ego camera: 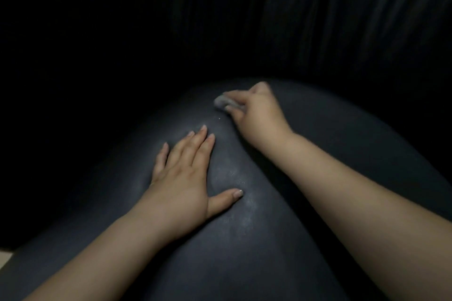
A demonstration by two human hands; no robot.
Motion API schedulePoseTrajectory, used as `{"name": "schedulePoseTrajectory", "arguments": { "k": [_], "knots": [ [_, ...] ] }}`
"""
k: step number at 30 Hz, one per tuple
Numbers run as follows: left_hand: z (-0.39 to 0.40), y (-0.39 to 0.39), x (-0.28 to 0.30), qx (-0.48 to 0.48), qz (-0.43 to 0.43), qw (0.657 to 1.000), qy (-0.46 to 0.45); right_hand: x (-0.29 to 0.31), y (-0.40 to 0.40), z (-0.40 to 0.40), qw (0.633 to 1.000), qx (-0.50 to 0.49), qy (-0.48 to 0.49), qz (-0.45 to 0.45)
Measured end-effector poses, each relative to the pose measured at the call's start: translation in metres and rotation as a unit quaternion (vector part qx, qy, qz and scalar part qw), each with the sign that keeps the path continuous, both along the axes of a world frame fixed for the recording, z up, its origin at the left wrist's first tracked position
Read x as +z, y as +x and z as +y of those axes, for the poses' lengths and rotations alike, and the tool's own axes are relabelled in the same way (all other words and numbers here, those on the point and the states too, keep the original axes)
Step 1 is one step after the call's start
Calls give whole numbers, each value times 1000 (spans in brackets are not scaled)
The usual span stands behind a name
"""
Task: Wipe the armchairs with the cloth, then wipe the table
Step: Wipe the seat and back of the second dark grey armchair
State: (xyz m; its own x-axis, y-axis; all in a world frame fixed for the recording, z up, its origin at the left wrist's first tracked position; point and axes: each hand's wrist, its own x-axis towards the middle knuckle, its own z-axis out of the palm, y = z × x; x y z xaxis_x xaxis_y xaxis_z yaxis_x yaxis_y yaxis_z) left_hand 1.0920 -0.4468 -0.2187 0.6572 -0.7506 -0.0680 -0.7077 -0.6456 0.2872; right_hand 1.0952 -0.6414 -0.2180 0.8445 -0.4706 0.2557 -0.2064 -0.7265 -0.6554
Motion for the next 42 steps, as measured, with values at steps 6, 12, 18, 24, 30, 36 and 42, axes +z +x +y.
{"name": "schedulePoseTrajectory", "arguments": {
  "k": [6,12,18,24,30,36,42],
  "knots": [
    [0,1,-3,0,-5,1000,-5,5,-8,-14,998,-28,-44,20],
    [-1,2,-4,-3,-11,1000,-9,-3,-27,23,996,30,-82,0],
    [0,2,5,0,0,1000,-14,10,-80,-50,989,-144,-31,17],
    [-6,-16,21,-4,16,999,-35,7,-125,19,996,4,-84,11],
    [-11,-51,26,-71,6,997,-44,22,-183,-58,980,-194,-40,38],
    [-35,-87,28,-115,25,992,-38,15,-219,8,995,-38,-80,34],
    [-41,-101,25,-111,20,993,-38,17,-291,-55,966,-252,-30,41]
  ]
}}
